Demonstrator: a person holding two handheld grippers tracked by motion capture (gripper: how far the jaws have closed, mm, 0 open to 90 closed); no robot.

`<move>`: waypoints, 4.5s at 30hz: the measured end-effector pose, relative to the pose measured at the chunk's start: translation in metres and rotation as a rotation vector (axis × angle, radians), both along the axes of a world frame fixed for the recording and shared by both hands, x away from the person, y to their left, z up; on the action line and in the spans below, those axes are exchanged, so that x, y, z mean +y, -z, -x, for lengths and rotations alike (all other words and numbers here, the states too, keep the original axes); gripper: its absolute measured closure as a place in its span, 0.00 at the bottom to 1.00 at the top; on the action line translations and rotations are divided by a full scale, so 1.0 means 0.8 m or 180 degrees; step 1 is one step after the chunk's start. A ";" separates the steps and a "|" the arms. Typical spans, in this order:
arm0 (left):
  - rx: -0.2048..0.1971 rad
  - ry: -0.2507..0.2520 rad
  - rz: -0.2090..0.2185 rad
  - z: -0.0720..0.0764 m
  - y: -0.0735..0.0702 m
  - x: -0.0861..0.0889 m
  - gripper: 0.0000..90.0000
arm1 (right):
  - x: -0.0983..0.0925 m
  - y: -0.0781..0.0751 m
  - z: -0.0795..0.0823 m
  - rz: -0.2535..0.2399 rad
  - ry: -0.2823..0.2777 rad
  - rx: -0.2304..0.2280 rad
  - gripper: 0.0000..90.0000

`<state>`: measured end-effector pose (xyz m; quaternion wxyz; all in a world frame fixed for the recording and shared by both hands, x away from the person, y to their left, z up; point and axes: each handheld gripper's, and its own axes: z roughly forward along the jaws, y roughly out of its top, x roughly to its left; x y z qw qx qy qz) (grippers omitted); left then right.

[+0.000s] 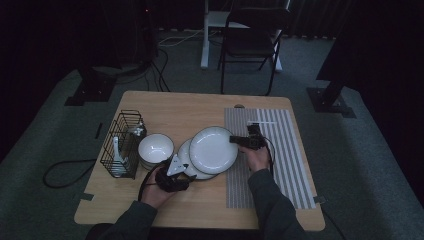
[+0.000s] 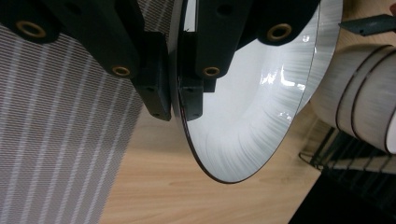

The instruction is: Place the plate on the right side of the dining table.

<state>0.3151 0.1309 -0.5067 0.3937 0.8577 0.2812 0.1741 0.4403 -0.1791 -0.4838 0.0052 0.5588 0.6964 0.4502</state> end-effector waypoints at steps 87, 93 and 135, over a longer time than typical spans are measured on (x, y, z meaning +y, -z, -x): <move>0.0061 0.0023 -0.0007 0.000 0.014 0.000 0.51 | -0.216 0.050 0.034 0.0461 0.1050 0.0129 0.95; 0.0066 0.0004 0.0016 0.000 0.014 -0.001 0.50 | -0.212 0.041 0.039 0.0738 0.1066 0.0001 0.86; 0.0058 -0.0082 0.0056 0.031 0.006 0.027 0.45 | -0.095 -0.010 0.051 0.0737 0.0233 -0.0531 0.69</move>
